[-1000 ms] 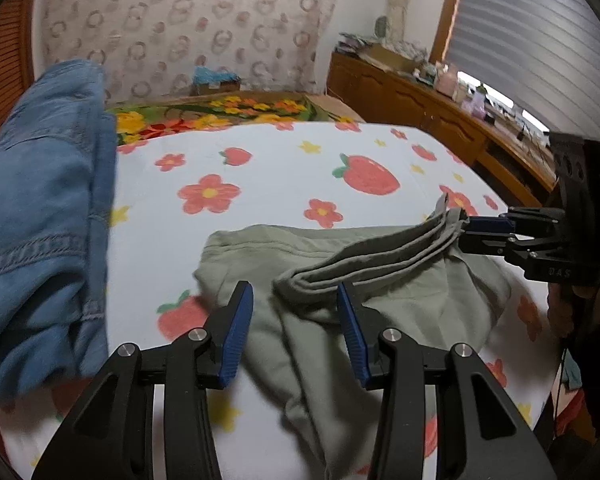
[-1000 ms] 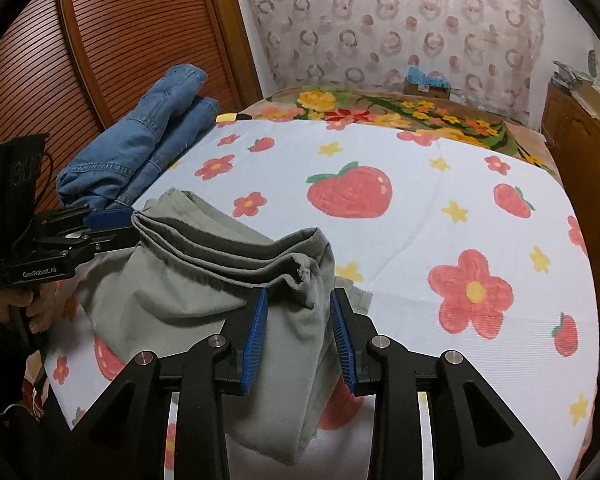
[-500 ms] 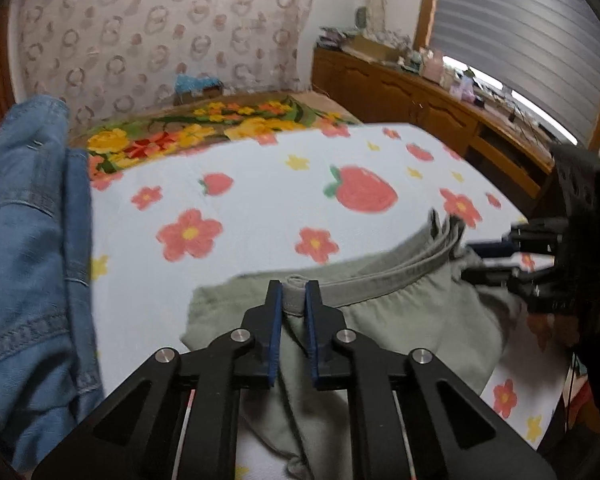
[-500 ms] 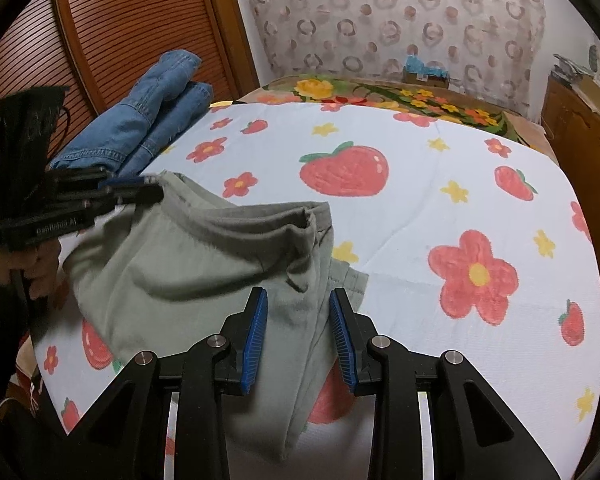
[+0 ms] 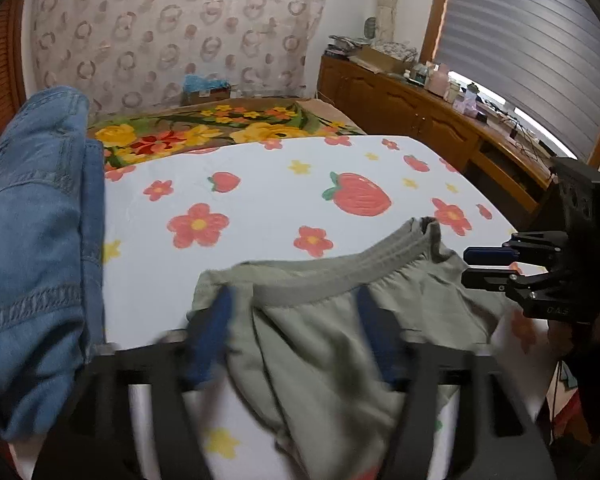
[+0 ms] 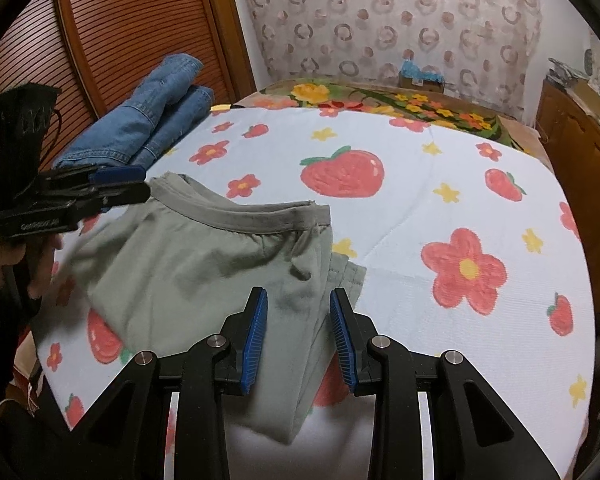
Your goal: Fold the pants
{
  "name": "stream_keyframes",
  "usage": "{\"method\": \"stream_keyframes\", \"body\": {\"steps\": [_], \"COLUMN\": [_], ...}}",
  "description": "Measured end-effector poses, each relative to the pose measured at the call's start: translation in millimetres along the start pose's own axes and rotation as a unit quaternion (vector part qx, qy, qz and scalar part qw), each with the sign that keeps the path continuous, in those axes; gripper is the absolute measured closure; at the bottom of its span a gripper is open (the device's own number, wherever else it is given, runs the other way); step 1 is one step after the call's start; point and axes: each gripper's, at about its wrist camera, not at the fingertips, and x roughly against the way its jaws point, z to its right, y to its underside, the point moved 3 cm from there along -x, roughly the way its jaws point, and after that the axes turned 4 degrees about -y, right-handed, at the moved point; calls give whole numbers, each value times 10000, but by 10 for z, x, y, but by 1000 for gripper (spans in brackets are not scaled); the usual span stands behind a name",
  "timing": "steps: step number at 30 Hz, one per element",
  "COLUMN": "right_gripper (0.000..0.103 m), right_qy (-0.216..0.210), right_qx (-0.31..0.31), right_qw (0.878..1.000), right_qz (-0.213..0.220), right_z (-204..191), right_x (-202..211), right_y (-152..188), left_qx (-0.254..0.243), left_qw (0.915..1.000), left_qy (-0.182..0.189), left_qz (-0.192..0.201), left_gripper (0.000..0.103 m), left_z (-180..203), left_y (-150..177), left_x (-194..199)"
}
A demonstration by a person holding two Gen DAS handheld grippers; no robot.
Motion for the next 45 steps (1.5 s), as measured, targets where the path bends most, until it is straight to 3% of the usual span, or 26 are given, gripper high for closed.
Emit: {"method": "stream_keyframes", "body": {"steps": [12,17,21,27,30,32,33,34,36,45], "right_gripper": [69,69,69,70,70,82,94,100,101,101], "right_qy": [115,140,143,-8,-57,-124,-131,-123,162,90], "right_qx": [-187,-293,-365,-437,-450,-466,-469,-468,-437,-377], "right_qw": [9997,9994,9992,9990,9989,9988,9987,9986,9979,9971], "right_qz": [59,75,106,110,115,122,155,209,442,650], "right_z": [-94,-96,-90,-100,-97,-85,-76,-69,-48,-158], "right_x": [363,438,448,416,380,361,365,381,495,815], "right_y": [359,477,526,543,537,541,541,541,549,708], "left_qx": [259,315,388,426,358,297,292,262,221,128], "left_qw": [9994,9994,9992,9991,9993,9995,9995,9997,9995,9993], "left_qy": [-210,-105,-19,66,35,97,83,28,-146,-113], "left_qz": [-21,20,-10,-46,-75,-58,-33,11,155,339], "left_gripper": [22,55,61,62,69,82,87,89,90,90], "left_z": [-3,16,23,71,103,133,142,154,173,333], "left_y": [495,706,818,869,867,860,861,860,860,972], "left_x": [325,431,449,413,360,337,342,358,449,845]}}
